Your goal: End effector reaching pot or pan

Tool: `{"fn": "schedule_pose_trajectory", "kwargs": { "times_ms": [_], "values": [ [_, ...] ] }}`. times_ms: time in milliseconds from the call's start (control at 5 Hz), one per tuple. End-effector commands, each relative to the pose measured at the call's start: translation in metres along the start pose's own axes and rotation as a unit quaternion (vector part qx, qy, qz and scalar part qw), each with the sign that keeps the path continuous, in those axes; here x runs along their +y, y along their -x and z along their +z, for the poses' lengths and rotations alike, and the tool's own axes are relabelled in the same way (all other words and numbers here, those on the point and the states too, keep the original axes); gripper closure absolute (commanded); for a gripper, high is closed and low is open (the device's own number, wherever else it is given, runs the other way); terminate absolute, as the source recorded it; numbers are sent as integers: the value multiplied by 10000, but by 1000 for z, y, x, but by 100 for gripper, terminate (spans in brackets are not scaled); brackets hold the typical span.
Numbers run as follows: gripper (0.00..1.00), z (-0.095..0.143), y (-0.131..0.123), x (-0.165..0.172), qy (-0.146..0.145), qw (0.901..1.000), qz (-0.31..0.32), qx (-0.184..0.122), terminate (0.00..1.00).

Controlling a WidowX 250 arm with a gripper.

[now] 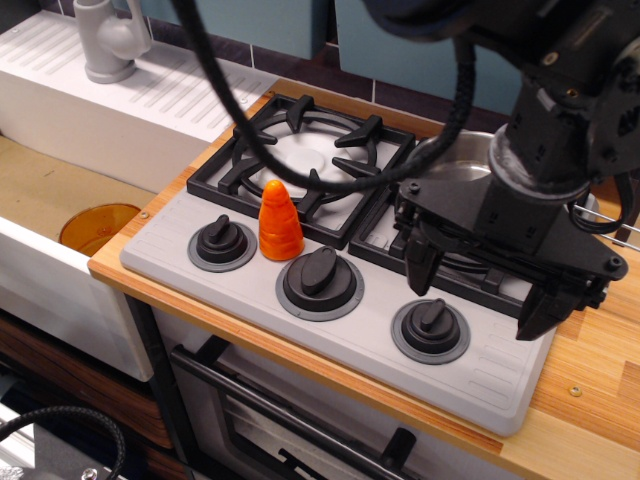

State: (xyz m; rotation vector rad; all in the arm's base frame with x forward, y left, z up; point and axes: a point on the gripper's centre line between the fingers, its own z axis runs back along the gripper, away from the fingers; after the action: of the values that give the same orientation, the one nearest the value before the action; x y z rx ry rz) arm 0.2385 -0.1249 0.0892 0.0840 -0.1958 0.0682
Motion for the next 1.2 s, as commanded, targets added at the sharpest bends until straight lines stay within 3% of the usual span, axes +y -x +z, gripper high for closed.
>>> {"fn": "schedule_pose_trajectory", "kwargs": {
  "times_ms": [0, 600, 1000],
  "values": [
    [0, 0, 0, 0, 0, 10000, 0, 0, 0],
    [0, 39, -38, -19, -92, 9979, 444, 462, 0],
    [0, 29, -58, -5, -50, 9989, 366, 299, 0]
  ]
}}
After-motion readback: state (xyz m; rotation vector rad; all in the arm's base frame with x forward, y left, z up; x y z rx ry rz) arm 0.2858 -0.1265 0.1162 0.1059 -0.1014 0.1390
